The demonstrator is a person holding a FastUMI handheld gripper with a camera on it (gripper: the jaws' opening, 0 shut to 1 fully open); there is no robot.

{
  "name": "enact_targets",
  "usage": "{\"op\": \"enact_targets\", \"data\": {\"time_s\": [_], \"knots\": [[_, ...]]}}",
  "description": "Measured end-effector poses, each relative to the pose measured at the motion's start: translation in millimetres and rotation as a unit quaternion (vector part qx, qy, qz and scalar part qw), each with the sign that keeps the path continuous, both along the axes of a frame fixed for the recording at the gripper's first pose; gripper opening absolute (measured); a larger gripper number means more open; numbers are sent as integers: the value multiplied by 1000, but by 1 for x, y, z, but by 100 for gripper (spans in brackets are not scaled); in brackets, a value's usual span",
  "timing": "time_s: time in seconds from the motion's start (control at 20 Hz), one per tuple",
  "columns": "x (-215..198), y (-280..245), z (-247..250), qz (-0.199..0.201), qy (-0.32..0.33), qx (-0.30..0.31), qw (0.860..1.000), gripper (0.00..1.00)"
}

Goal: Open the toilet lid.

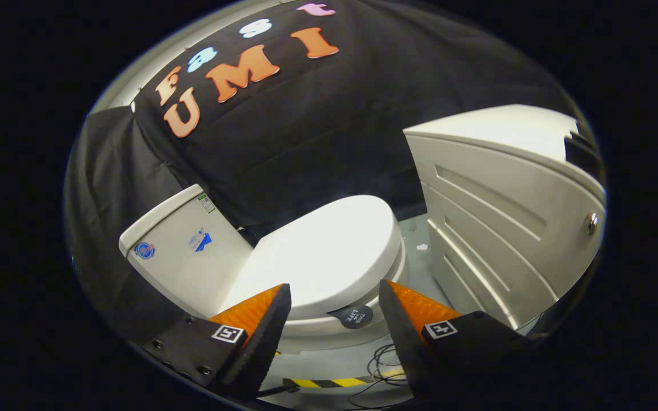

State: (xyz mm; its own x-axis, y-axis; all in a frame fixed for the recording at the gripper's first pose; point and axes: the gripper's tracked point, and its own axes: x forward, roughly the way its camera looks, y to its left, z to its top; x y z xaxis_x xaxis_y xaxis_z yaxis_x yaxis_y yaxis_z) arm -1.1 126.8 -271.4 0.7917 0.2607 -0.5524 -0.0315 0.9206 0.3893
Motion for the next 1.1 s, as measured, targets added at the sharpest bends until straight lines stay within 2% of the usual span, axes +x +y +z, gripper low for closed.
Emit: {"op": "enact_targets", "data": {"time_s": [0.15, 0.3, 0.4, 0.55, 0.6, 0.85, 1.1], "knots": [[3, -3, -12, -34, 38, 86, 995, 99], [2, -9, -23, -60, 63, 132, 987, 99], [4, -8, -33, -56, 73, 129, 987, 99], [13, -17, -55, -83, 85, 123, 985, 99], [6, -18, -58, -77, 101, 126, 984, 99], [8, -12, -82, -117, 144, 183, 965, 99], [26, -14, -96, -146, 126, 209, 959, 97]]}}
